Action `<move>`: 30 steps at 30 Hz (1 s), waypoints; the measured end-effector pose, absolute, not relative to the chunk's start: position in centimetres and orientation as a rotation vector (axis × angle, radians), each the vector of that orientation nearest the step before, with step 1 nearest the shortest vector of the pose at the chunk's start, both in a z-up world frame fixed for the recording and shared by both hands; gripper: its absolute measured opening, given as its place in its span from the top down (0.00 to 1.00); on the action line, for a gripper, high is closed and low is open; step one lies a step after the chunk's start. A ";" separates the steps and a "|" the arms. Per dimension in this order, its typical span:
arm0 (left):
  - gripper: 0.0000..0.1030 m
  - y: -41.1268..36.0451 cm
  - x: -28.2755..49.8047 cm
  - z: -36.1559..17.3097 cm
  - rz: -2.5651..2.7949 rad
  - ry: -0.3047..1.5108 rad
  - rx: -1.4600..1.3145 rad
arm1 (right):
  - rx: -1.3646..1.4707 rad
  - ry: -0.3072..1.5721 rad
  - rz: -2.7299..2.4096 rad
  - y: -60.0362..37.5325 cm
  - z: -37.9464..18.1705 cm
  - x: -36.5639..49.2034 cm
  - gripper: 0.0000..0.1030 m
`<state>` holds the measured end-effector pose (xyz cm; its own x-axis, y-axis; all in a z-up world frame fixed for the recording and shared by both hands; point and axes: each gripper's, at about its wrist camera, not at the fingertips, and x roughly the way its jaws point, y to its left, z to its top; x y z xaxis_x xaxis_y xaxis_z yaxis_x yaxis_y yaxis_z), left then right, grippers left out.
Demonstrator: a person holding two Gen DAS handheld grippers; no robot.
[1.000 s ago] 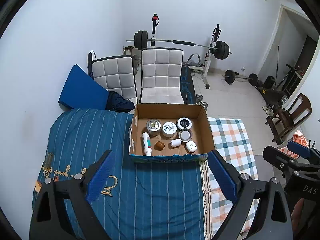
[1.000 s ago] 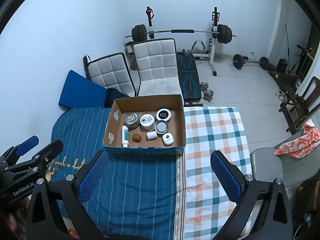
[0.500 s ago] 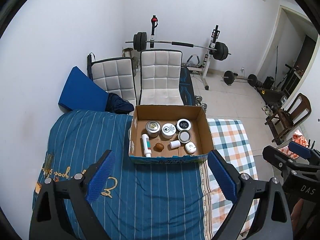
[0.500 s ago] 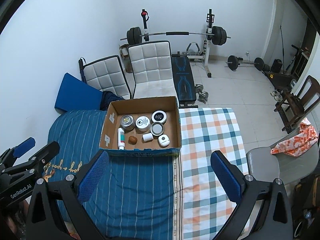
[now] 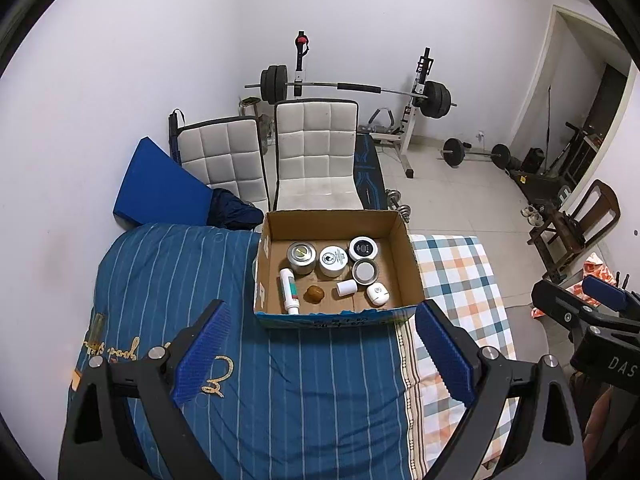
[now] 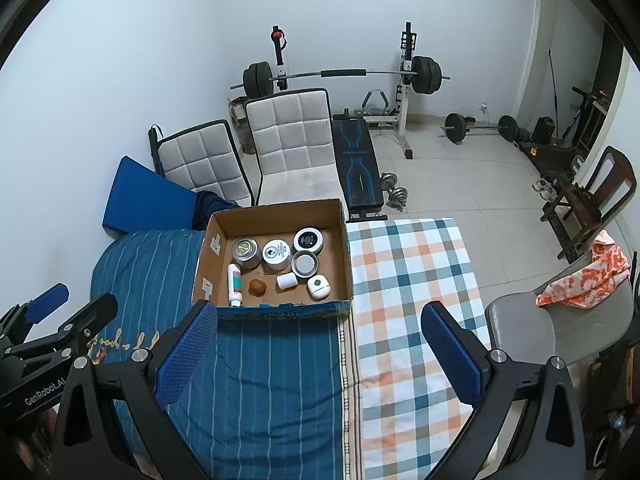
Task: Organize rigid objects
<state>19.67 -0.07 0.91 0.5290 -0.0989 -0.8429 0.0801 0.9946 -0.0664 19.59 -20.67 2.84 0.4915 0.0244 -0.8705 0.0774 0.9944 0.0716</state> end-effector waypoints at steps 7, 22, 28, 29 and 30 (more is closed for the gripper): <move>0.08 -0.5 19.7 1.0 -0.115 1.004 -0.016 | 0.107 1.055 -0.037 -20.9 3.1 19.6 0.00; 0.08 -0.6 19.7 1.0 -0.121 0.995 -0.019 | 0.108 1.044 -0.056 -21.4 3.6 19.3 0.00; 0.08 -0.6 19.8 1.0 -0.122 0.992 -0.018 | 0.107 1.044 -0.056 -21.4 3.6 19.3 0.00; 0.08 -0.6 19.8 1.0 -0.124 0.992 -0.020 | 0.106 1.043 -0.056 -21.4 3.6 19.3 0.00; 0.08 -0.6 19.7 1.0 -0.125 0.992 -0.020 | 0.106 1.043 -0.057 -21.4 3.6 19.3 0.00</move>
<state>19.72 -0.57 1.05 0.5409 -0.1143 -0.8333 0.0960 0.9926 -0.0739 19.27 -21.38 3.64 0.5031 0.0034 -0.8642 0.0975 0.9934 0.0607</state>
